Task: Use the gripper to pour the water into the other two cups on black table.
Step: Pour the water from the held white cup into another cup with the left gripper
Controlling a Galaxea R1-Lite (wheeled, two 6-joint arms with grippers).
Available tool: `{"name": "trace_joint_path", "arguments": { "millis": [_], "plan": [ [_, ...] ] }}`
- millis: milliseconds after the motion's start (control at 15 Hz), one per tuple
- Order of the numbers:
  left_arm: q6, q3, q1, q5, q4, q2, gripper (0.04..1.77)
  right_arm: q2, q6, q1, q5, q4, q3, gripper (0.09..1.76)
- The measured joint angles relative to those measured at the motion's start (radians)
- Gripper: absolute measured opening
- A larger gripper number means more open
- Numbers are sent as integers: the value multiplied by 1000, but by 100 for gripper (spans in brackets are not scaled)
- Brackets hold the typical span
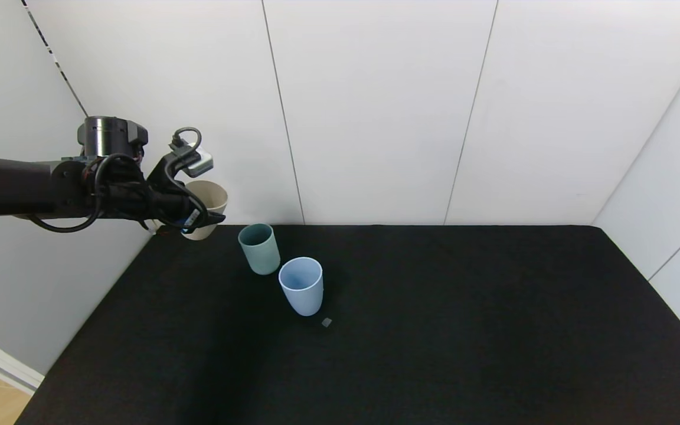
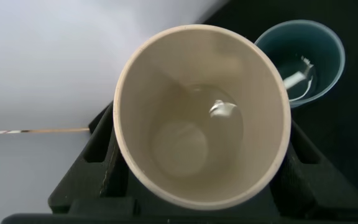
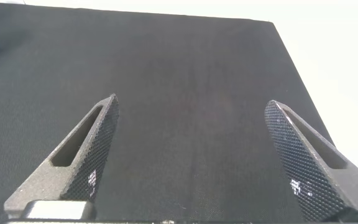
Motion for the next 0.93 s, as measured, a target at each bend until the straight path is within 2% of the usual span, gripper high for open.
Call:
{"name": "trace_joint_path", "arguments": {
  "millis": [333, 733, 933],
  "plan": [
    [82, 3, -32, 61, 32, 6, 125, 0, 0, 0, 0, 0, 0, 171],
    [174, -2, -71, 180, 54, 12, 125, 0, 0, 0, 0, 0, 0, 171],
    [207, -4, -90, 219, 53, 20, 125, 0, 0, 0, 0, 0, 0, 171]
  ]
}}
